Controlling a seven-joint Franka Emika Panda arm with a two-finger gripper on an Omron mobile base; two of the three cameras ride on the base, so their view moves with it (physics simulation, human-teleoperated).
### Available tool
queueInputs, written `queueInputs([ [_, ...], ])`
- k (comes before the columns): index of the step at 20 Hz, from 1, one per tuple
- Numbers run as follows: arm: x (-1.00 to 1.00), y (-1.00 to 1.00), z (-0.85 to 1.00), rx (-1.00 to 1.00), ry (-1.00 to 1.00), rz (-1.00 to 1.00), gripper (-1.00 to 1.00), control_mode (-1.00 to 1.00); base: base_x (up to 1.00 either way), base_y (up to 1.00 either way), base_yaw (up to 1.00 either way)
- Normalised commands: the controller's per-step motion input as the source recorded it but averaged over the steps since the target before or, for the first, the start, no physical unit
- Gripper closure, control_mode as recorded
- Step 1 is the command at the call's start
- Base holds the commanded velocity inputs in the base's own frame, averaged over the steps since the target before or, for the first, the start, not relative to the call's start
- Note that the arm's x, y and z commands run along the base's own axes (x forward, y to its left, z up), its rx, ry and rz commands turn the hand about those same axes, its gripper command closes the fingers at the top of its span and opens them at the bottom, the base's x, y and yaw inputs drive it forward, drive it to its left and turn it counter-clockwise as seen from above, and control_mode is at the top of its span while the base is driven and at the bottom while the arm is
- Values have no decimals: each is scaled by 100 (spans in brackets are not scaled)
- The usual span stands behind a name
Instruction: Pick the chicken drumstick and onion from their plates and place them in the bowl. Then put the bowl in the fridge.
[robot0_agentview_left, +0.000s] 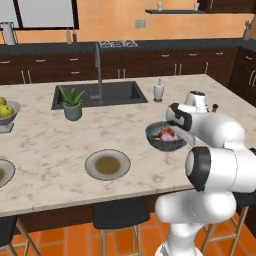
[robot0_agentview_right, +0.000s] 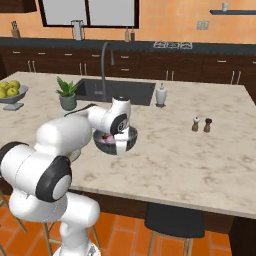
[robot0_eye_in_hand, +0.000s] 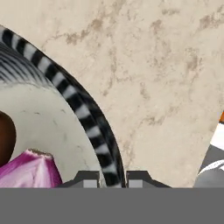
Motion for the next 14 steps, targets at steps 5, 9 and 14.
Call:
queueInputs([
  [5,-49,34,46,-2,-11,-65,100,-100,0,0,0],
  [9,-43,48,47,-9,-8,-50,100,-100,0,0,0],
  [14,-44,22,18,-9,-1,-22,100,-100,0,0,0],
])
